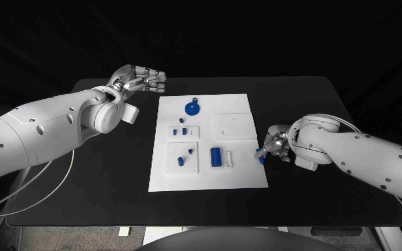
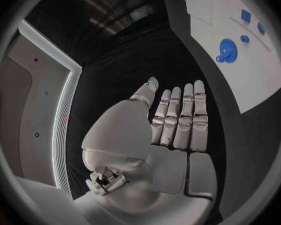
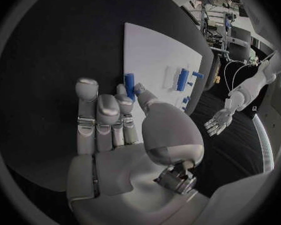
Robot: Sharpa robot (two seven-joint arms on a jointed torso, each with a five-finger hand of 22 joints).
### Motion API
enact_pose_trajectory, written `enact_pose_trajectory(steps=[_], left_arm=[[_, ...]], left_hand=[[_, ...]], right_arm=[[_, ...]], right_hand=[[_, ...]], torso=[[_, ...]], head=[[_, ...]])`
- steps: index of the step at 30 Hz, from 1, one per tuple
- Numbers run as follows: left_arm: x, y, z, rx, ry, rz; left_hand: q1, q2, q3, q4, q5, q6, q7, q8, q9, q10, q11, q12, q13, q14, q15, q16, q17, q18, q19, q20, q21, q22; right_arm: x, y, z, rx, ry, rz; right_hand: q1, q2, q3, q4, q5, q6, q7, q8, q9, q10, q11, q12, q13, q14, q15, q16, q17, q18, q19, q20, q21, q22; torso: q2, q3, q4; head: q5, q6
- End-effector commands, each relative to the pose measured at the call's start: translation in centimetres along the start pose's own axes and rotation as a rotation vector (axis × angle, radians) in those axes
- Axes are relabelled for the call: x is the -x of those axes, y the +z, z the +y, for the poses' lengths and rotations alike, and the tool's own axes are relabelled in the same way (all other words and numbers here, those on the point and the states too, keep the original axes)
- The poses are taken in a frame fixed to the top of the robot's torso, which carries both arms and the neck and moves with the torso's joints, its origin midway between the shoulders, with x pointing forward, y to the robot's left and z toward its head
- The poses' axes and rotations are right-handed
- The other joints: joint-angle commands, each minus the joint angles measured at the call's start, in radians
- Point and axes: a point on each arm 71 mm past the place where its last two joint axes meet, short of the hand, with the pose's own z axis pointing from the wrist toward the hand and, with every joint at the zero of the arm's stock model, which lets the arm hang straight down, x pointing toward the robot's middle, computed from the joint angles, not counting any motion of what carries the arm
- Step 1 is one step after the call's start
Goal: Assemble the parts on the task board
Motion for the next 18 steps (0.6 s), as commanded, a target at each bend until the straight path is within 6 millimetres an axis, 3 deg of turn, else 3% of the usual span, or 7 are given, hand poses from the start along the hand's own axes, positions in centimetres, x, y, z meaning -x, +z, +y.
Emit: enact_pose_trajectory(steps=[1,4,6,7,18], left_arm=[[-0.2,0.02,-0.11,-0.01,-0.009,0.018],[-0.2,0.02,-0.1,-0.009,-0.01,0.018],[-0.2,0.02,-0.1,-0.009,-0.01,0.019],[-0.19,0.02,-0.09,-0.009,-0.01,0.019],[-0.14,-0.01,-0.07,-0.006,-0.01,0.019]], left_hand=[[-0.006,0.001,-0.002,0.002,-0.006,-0.009,-0.002,-0.004,0.0,-0.008,0.002,-0.002,-0.001,-0.002,0.006,-0.004,0.0,-0.004,-0.001,0.005,0.0,-0.001],[-0.006,0.001,-0.002,0.002,-0.006,-0.009,-0.002,-0.004,0.0,-0.008,0.002,-0.002,-0.001,-0.002,0.006,-0.004,0.0,-0.004,-0.001,0.005,0.0,-0.001],[-0.006,0.001,-0.002,0.002,-0.006,-0.009,-0.002,-0.004,0.0,-0.008,0.002,-0.002,-0.001,-0.002,0.006,-0.004,0.0,-0.004,-0.001,0.005,0.0,-0.001],[-0.006,0.001,-0.002,0.002,-0.006,-0.009,-0.002,-0.004,0.0,-0.008,0.002,-0.002,-0.001,-0.002,0.006,-0.004,0.0,-0.004,-0.001,0.005,0.0,-0.001],[-0.004,0.003,-0.004,0.004,-0.004,-0.01,-0.001,-0.004,0.0,-0.008,0.002,-0.002,-0.001,-0.001,0.006,-0.004,0.0,-0.004,-0.001,0.005,0.0,-0.001]], right_arm=[[-1.02,0.53,-0.26,-0.021,-0.018,0.014],[-1.2,0.69,-0.25,-0.025,-0.02,0.015],[-1.36,0.82,-0.25,-0.028,-0.021,0.018],[-1.44,0.89,-0.26,-0.03,-0.022,0.018],[-1.48,1.24,-0.9,-0.047,-0.001,-0.001]], right_hand=[[-0.001,0.014,0.023,-0.033,0.0,0.006,-0.004,-0.007,-0.011,-0.001,-0.005,-0.005,-0.001,0.001,0.0,-0.004,-0.002,-0.009,0.049,0.0,-0.003,0.001],[-0.013,0.02,0.051,-0.071,0.0,0.014,-0.006,-0.007,-0.01,0.0,-0.005,-0.004,-0.001,0.002,0.001,-0.004,-0.002,-0.011,0.049,0.0,-0.001,0.003],[-0.013,0.02,0.051,-0.071,0.0,0.014,-0.006,-0.007,-0.01,0.0,-0.005,-0.004,-0.001,0.002,0.001,-0.004,-0.002,-0.011,0.049,0.0,-0.001,0.003],[-0.029,0.024,0.061,-0.092,0.001,0.017,-0.007,-0.007,-0.009,0.0,-0.005,-0.003,-0.002,0.002,0.001,-0.003,-0.002,-0.011,0.049,0.0,0.0,0.005],[-0.03,0.035,0.077,-0.104,0.022,0.042,-0.015,-0.006,-0.001,0.002,-0.009,-0.005,-0.005,0.002,0.0,0.0,0.0,-0.014,0.05,0.0,0.004,0.007]], torso=[[0.0,0.0,-0.0002],[0.0,0.0003,0.0],[0.0,0.0004,-0.0003],[0.0,0.0004,-0.0003],[0.0,-0.0001,-0.0006]], head=[[-0.001,-0.001],[-0.002,-0.002],[-0.002,-0.002],[-0.002,-0.002],[-0.004,-0.002]])
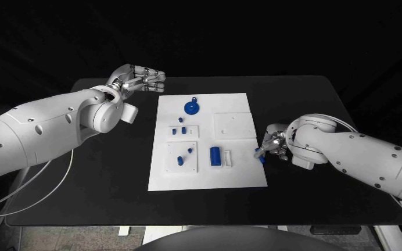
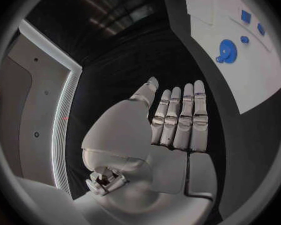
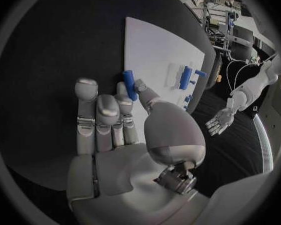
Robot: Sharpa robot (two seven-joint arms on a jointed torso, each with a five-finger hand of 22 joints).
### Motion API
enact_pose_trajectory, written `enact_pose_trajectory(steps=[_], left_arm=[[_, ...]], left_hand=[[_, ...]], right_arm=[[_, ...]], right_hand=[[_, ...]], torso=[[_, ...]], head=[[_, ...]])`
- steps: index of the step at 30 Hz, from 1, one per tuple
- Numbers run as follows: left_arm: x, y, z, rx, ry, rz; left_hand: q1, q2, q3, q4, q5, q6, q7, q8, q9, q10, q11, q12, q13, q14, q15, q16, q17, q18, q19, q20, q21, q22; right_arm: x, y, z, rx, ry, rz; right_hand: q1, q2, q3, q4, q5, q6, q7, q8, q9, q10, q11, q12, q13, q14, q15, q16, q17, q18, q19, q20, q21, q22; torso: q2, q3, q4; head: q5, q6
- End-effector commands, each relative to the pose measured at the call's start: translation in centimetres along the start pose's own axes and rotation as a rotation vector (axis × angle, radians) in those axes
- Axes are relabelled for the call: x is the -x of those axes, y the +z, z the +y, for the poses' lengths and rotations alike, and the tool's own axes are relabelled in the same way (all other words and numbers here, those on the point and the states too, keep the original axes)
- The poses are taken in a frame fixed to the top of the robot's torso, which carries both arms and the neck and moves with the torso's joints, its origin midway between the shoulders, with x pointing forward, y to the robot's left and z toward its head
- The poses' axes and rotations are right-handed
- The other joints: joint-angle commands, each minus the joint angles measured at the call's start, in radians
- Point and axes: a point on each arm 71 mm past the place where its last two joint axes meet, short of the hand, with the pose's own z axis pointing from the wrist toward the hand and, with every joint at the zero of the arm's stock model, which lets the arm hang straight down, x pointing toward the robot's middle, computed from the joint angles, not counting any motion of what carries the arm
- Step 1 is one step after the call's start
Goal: Assemble the parts on the task board
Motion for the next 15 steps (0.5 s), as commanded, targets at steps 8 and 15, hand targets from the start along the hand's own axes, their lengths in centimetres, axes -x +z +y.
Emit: enact_pose_trajectory(steps=[8,15], left_arm=[[-0.1,0.0,-0.1,-0.007,-0.008,0.014],[-0.2,0.1,-0.1,-0.006,-0.008,0.015]], left_hand=[[-0.004,0.003,-0.004,0.004,-0.004,-0.008,0.001,-0.004,0.0,-0.008,0.002,-0.002,-0.001,-0.001,0.006,-0.004,0.0,-0.004,-0.001,0.005,0.0,-0.001],[-0.003,0.005,-0.003,0.005,-0.003,-0.008,0.001,-0.004,-0.001,-0.007,0.001,-0.002,-0.001,-0.001,0.006,-0.004,0.0,-0.003,0.0,0.005,0.0,-0.001]], right_arm=[[-0.7,0.1,-1.7,-0.035,0.017,0.008],[1.1,-1.2,-1.2,-0.002,0.031,-0.031]], right_hand=[[-0.022,0.009,0.004,0.009,0.029,0.02,-0.006,-0.007,-0.24,0.004,-0.009,-0.007,-0.003,0.001,-0.002,0.002,0.002,-0.015,0.05,0.0,0.007,0.003],[-0.024,0.01,0.001,0.014,0.03,0.024,-0.008,-0.006,-0.239,0.005,-0.01,-0.007,-0.003,0.001,-0.002,0.003,0.002,-0.016,0.05,0.0,0.01,0.004]], torso=[[-0.001,-0.0006,-0.0013],[0.0,-0.0007,-0.0009]], head=[[-0.001,0.003],[-0.003,0.006]])
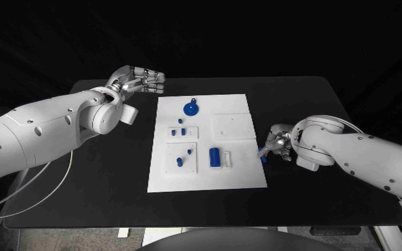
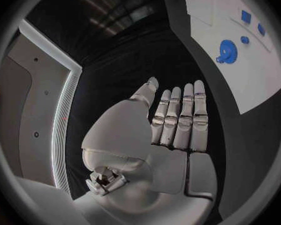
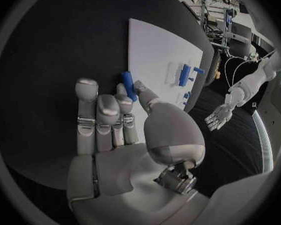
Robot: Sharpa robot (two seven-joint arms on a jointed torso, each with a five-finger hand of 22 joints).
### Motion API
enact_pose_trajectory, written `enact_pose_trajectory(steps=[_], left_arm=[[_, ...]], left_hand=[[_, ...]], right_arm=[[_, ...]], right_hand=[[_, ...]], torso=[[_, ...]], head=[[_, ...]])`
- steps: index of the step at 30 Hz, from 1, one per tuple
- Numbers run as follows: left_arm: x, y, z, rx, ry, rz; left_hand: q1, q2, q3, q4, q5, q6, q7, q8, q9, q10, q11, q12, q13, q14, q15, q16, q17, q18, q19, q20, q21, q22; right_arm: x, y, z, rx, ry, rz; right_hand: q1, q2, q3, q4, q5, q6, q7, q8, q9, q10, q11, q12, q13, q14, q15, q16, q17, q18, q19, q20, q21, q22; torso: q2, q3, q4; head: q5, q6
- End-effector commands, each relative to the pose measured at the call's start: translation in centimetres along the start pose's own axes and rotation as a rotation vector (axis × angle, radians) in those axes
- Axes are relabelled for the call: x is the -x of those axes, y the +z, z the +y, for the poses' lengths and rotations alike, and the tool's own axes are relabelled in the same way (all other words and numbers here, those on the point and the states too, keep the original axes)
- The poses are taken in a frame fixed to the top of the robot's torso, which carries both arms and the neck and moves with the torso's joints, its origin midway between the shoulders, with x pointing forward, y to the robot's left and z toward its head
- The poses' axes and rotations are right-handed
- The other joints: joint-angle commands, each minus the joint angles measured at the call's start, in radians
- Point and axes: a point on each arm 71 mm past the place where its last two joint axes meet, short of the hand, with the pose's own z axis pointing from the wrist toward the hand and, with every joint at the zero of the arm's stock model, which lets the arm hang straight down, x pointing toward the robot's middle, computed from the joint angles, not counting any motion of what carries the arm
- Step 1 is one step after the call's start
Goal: Assemble the parts on the task board
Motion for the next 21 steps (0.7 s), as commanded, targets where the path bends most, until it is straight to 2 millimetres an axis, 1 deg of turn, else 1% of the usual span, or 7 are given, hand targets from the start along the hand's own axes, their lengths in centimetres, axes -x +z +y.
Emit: enact_pose_trajectory(steps=[1,4,5,7,10,15,21], left_arm=[[-0.2,0.1,-0.1,-0.007,-0.008,0.015],[-0.2,0.1,-0.1,-0.006,-0.008,0.014],[-0.2,0.1,-0.1,-0.006,-0.008,0.014],[-0.2,0.1,-0.1,-0.005,-0.008,0.015],[-0.3,0.1,-0.1,-0.005,-0.009,0.017],[-0.2,0.1,-0.1,-0.004,-0.009,0.016],[-0.2,0.1,-0.1,-0.004,-0.008,0.016]], left_hand=[[-0.003,0.005,-0.003,0.005,-0.003,-0.006,0.002,-0.004,0.0,-0.007,0.001,-0.002,-0.001,-0.001,0.006,-0.004,0.0,-0.003,0.0,0.005,0.0,-0.001],[-0.003,0.005,-0.003,0.005,-0.003,-0.006,0.002,-0.004,0.0,-0.007,0.001,-0.002,-0.001,-0.001,0.006,-0.004,0.0,-0.004,0.0,0.005,0.0,-0.001],[-0.004,0.006,-0.003,0.006,-0.003,-0.006,0.002,-0.004,0.0,-0.007,0.001,-0.002,-0.001,-0.001,0.006,-0.004,0.0,-0.004,-0.001,0.005,0.0,-0.001],[-0.004,0.006,-0.003,0.006,-0.003,-0.006,0.002,-0.004,0.0,-0.007,0.001,-0.002,-0.001,-0.001,0.006,-0.004,0.0,-0.004,-0.001,0.005,0.0,-0.001],[-0.004,0.006,-0.003,0.006,-0.003,-0.006,0.002,-0.004,0.0,-0.007,0.001,-0.002,-0.001,-0.001,0.006,-0.004,0.0,-0.004,-0.001,0.005,0.0,-0.001],[-0.004,0.006,-0.003,0.006,-0.003,-0.006,0.002,-0.004,0.0,-0.007,0.001,-0.002,-0.001,-0.001,0.006,-0.004,0.0,-0.004,-0.001,0.005,0.0,-0.001],[-0.004,0.006,-0.003,0.006,-0.003,-0.006,0.002,-0.004,0.0,-0.007,0.001,-0.002,-0.001,-0.001,0.006,-0.004,0.0,-0.004,-0.001,0.005,0.0,-0.001]], right_arm=[[0.7,-0.5,0.1,-0.005,-0.002,-0.016],[1.4,-1.0,0.5,0.007,0.0,-0.031],[1.8,-1.2,0.7,0.012,0.002,-0.039],[2.1,-1.5,1.0,0.016,0.006,-0.047],[2.5,-1.8,1.3,0.023,0.014,-0.055],[2.4,-2.2,2.3,0.049,0.031,-0.049],[1.4,-2.6,4.7,0.115,0.065,0.006]], right_hand=[[-0.006,0.0,-0.003,0.004,-0.004,0.01,0.001,0.006,0.005,0.002,-0.003,-0.004,-0.002,0.001,-0.002,0.003,0.0,-0.018,0.05,0.0,0.006,0.002],[-0.007,0.0,-0.004,0.007,-0.004,0.011,0.001,0.006,0.004,0.002,-0.003,-0.006,-0.003,0.001,-0.002,0.001,-0.001,-0.018,0.049,0.0,0.004,0.002],[-0.019,-0.005,-0.01,0.016,0.0,0.008,0.001,0.005,0.003,0.002,-0.002,-0.008,-0.004,0.001,-0.001,0.001,-0.001,-0.018,0.049,0.0,0.003,0.001],[-0.038,-0.016,-0.026,0.036,0.055,0.008,0.002,0.006,0.0,0.002,-0.002,-0.01,-0.006,0.001,-0.001,0.0,-0.002,-0.018,0.049,0.0,0.002,0.001],[-0.026,-0.015,-0.041,0.055,0.056,0.008,0.001,0.006,-0.004,0.004,-0.002,-0.012,-0.006,0.001,-0.002,-0.001,-0.003,-0.019,0.05,0.0,0.002,0.001],[-0.024,-0.013,-0.04,0.057,0.057,0.01,0.001,0.006,-0.005,0.004,-0.002,-0.012,-0.006,0.001,-0.002,0.0,-0.002,-0.019,0.049,0.0,0.002,0.001],[-0.026,-0.013,-0.045,0.062,0.053,0.01,0.001,0.006,-0.005,0.003,-0.002,-0.015,-0.008,0.001,-0.002,-0.001,-0.002,-0.019,0.049,-0.001,0.0,0.0]], torso=[[0.0,0.0001,0.0008],[0.0,-0.0002,0.0013],[0.0,-0.0007,0.0013],[0.0,-0.001,0.0017],[0.0,-0.0005,0.0026],[0.001,0.0002,0.0026],[0.001,0.0004,0.0007]], head=[[-0.001,0.001],[-0.002,0.001],[-0.002,0.001],[0.0,0.001],[0.001,0.001],[0.003,-0.001],[0.006,-0.003]])
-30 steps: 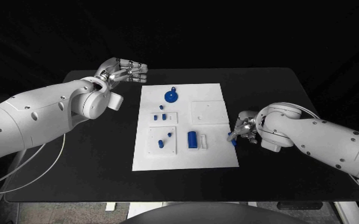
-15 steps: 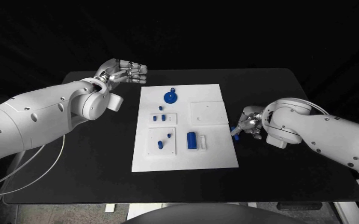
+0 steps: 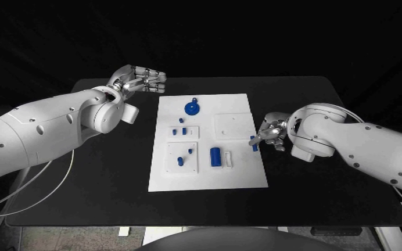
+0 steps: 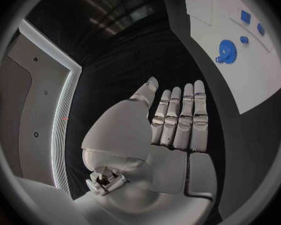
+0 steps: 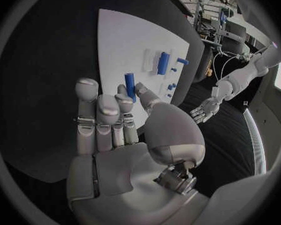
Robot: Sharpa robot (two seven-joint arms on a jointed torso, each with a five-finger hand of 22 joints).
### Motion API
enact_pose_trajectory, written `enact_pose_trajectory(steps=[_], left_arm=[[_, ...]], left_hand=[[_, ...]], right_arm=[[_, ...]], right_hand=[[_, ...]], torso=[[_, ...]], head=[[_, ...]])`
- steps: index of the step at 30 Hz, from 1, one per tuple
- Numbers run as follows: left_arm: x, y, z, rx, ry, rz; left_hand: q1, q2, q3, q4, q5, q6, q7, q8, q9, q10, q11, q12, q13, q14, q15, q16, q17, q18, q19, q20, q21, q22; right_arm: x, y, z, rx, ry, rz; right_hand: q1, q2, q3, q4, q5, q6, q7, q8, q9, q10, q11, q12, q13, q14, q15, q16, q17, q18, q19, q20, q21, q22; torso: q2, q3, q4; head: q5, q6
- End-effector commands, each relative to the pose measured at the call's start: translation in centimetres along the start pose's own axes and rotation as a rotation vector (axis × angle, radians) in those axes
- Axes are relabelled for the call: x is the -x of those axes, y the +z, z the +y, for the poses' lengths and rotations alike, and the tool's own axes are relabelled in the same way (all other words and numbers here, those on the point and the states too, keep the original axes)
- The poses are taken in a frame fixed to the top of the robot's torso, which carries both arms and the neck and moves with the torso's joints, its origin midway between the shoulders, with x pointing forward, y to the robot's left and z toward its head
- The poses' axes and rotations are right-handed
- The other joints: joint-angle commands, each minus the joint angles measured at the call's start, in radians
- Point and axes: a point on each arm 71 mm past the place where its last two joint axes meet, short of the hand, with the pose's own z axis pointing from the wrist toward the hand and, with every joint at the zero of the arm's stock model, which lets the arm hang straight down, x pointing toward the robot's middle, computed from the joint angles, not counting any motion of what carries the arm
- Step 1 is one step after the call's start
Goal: Assemble the parts on the task board
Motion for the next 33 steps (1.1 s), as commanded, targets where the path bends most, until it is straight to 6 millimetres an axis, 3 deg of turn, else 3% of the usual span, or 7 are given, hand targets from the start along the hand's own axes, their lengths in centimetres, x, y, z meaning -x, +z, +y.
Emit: enact_pose_trajectory(steps=[1,6,12,21,33], left_arm=[[-0.3,0.1,-0.1,-0.007,-0.009,0.016],[-0.4,0.1,-0.1,-0.007,-0.011,0.022],[-0.4,0.1,-0.1,-0.006,-0.011,0.023],[-0.5,0.1,-0.1,-0.006,-0.012,0.026],[-0.5,0.1,-0.1,-0.005,-0.013,0.028]], left_hand=[[-0.004,0.006,0.0,0.004,-0.003,-0.006,0.002,-0.004,0.0,-0.007,0.001,-0.002,-0.001,-0.001,0.006,-0.004,0.0,-0.004,-0.001,0.005,0.0,-0.001],[-0.003,0.007,0.001,0.006,-0.002,-0.007,0.002,-0.004,0.0,-0.007,0.001,-0.002,-0.001,0.0,0.006,-0.004,0.0,-0.004,0.0,0.005,0.0,-0.001],[-0.003,0.007,0.001,0.006,-0.002,-0.007,0.002,-0.004,0.0,-0.007,0.001,-0.002,-0.001,0.0,0.006,-0.004,0.0,-0.004,0.0,0.005,0.0,-0.001],[-0.003,0.007,0.001,0.006,-0.002,-0.007,0.002,-0.004,0.0,-0.007,0.001,-0.002,-0.001,0.0,0.006,-0.004,0.0,-0.004,0.0,0.005,0.0,-0.001],[-0.003,0.007,0.001,0.006,-0.002,-0.007,0.002,-0.004,0.0,-0.007,0.001,-0.002,-0.001,0.0,0.006,-0.004,0.0,-0.004,0.0,0.005,0.0,-0.001]], right_arm=[[-0.8,0.0,1.4,0.036,0.054,0.05],[-1.8,0.3,3.2,0.069,0.068,0.08],[-3.2,0.9,4.0,0.072,0.066,0.112],[-5.1,1.7,4.4,0.059,0.037,0.146],[-5.9,2.5,4.7,0.047,0.018,0.137]], right_hand=[[0.002,-0.003,-0.005,0.008,-0.003,0.003,0.001,-0.003,-0.002,0.005,0.001,-0.007,-0.001,0.0,-0.002,-0.002,-0.002,-0.019,0.049,-0.001,-0.002,-0.001],[0.007,0.0,-0.017,0.012,-0.003,0.002,0.001,-0.003,-0.003,0.004,0.001,-0.01,-0.003,0.001,-0.002,-0.005,-0.004,-0.018,0.049,-0.001,-0.005,-0.003],[0.008,0.0,-0.018,0.011,-0.001,0.002,0.001,-0.003,-0.003,0.004,0.001,-0.011,-0.003,0.0,-0.003,-0.006,-0.004,-0.018,0.049,-0.001,-0.007,-0.003],[0.008,0.001,-0.021,0.011,0.0,0.002,0.001,-0.003,-0.003,0.004,0.001,-0.011,-0.004,0.0,-0.003,-0.006,-0.004,-0.018,0.049,-0.001,-0.008,-0.004],[0.008,0.002,-0.024,0.011,0.002,0.003,0.0,-0.003,-0.003,0.003,0.0,-0.013,-0.005,0.0,-0.003,-0.007,-0.005,-0.018,0.049,-0.001,-0.009,-0.004]], torso=[[0.0,0.0001,-0.001],[0.0,0.0002,0.0022],[0.0,0.0,0.0007],[0.0,0.0008,0.0002],[0.0,0.0014,0.0001]], head=[[0.0,0.0],[0.001,-0.001],[0.006,-0.004],[0.009,-0.006],[0.01,-0.008]])
